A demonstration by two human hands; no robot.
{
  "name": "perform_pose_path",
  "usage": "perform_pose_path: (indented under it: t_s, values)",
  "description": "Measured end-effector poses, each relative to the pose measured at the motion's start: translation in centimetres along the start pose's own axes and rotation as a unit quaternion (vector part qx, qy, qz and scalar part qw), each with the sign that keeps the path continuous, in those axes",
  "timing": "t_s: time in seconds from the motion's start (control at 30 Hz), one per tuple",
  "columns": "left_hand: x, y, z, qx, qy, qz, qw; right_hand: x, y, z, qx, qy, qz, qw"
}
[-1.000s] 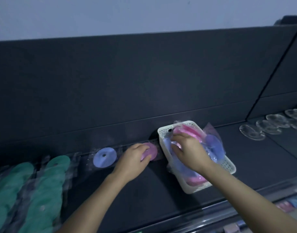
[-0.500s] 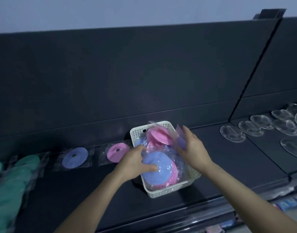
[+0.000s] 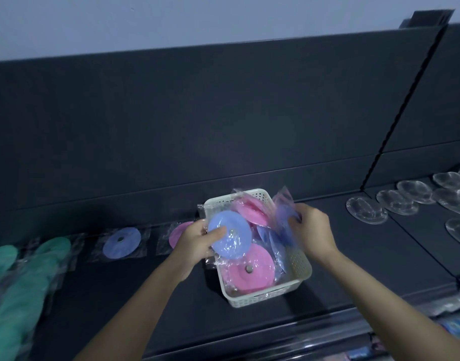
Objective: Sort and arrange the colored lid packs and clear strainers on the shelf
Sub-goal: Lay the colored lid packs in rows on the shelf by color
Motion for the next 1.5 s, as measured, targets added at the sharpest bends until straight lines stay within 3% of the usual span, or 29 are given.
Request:
perform_pose_path:
  t_s: [0.2,0.37,0.53,0.77,0.93,1.1,1.2,1.27,1.33,1.5]
  values:
    - [-0.9,0.2,0.3,-0.009,-0.041,-0.069,0.997,1.9,1.2,0.0,-0.068,0.006,0.188,0.98]
    - [-2.0,0.6,0.2,-0.074,-0.052,-0.058,0.994,3.5,0.4,-0.5,0.027,-0.016,0.39,0.92]
    - [-2.4,1.1,-0.3,-0.041,-0.065,-0.105,0.992,4.3,-1.4,-1.1,0.084,-0.031,0.412,0.907]
    - [-2.2,0.7,-0.5,0.001,-0.068,-0.238,0.969,6.0,-3.5,-1.8,0.085,-0.054,0.442,0.891]
    - [-2.5,-1.4,-0.6,0.039,-0.066,-0.233,0.969,7.5,-5.4,-2.1,0.061,-0.057,0.419,0.904]
    - [-1.9,-0.9,-0.1,0.003,-0.075,-0.155,0.985,7.5,-4.8,-2.5,0.03,-0.038,0.361,0.931]
    - [-1.0,0.4,-0.1,-0.036,-0.068,-0.118,0.99,5.2,-2.8,-2.1,-0.003,-0.01,0.225,0.974]
    - [-0.4,1.1,0.0,-0.063,-0.059,-0.111,0.99,3.1,-1.8,-1.6,0.013,-0.02,0.031,0.999]
    - [0.2,1.5,0.2,-0.08,-0.048,-0.111,0.989,1.3,-1.5,-1.5,0.052,-0.039,-0.077,0.995]
    - [0.8,1.5,0.3,-0.096,-0.044,-0.113,0.988,1.0,-2.7,-2.7,0.138,-0.092,-0.08,0.983]
Point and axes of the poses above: each hand's wrist, its own z-axis towards the middle knuckle, its own y-axis out of the back of the hand, x = y × z, the point moved 1 cm from there along z, towards the middle knuckle, and after that the axes turned 12 degrees about x, right-handed, at the moved point
